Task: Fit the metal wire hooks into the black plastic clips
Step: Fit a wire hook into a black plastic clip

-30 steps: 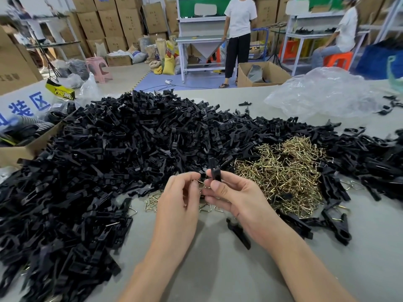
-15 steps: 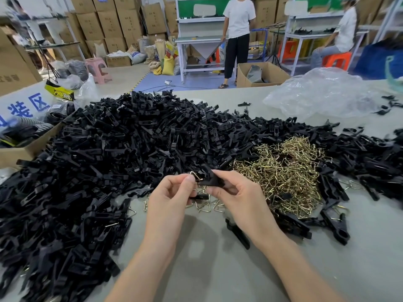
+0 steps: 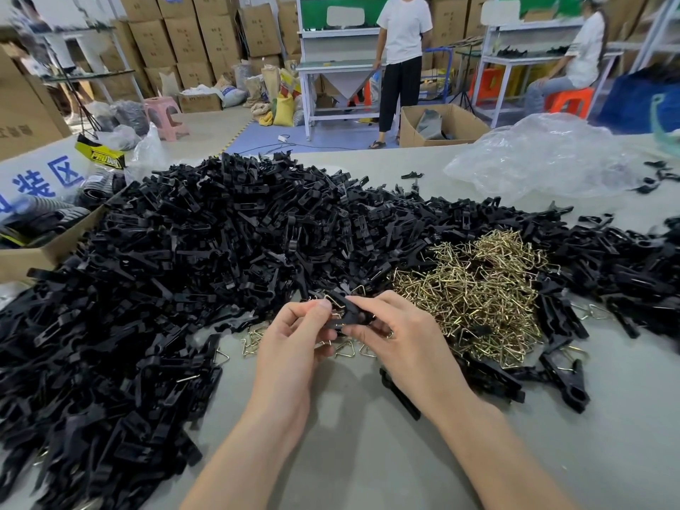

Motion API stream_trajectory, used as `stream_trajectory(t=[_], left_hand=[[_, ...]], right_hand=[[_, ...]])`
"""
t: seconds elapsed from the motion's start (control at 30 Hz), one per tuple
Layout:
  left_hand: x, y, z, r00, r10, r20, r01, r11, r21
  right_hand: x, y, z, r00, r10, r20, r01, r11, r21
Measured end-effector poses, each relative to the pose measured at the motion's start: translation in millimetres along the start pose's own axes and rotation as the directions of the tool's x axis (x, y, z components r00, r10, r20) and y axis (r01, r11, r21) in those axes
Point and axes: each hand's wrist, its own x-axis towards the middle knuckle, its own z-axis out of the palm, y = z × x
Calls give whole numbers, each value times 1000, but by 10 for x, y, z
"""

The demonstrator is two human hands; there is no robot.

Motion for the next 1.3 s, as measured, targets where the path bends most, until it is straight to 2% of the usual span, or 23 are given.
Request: stream_trajectory(t=[0.23, 0.87, 0.93, 1.03, 1.17, 1.23, 1.3], left_hand=[[-31, -34, 20, 995, 54, -80, -53, 999, 6], [-8, -47, -12, 998, -8, -63, 11, 998, 57], [6, -67, -8, 998, 17, -63, -9, 992, 124], [-4, -120, 6, 993, 119, -28, -103, 938, 332], [-52, -198, -1, 962, 261, 85, -252, 719, 648], [-90, -184, 7, 949, 288, 129, -297, 673, 677], [-107, -151, 21, 948, 275, 158, -307, 673, 673]], right_hand=[[-18, -5, 16, 999, -39, 27, 42, 996, -80], [-24, -83, -22, 997, -76, 29, 80, 979, -187], [-23, -77, -26, 997, -74, 29, 78, 977, -200], [-27, -69, -21, 996, -67, 61, 79, 975, -209], [-42, -53, -12, 990, -85, 113, 108, 970, -217], [-52, -47, -16, 987, -115, 112, 138, 964, -226], [-53, -42, -18, 985, -142, 101, 163, 958, -236]])
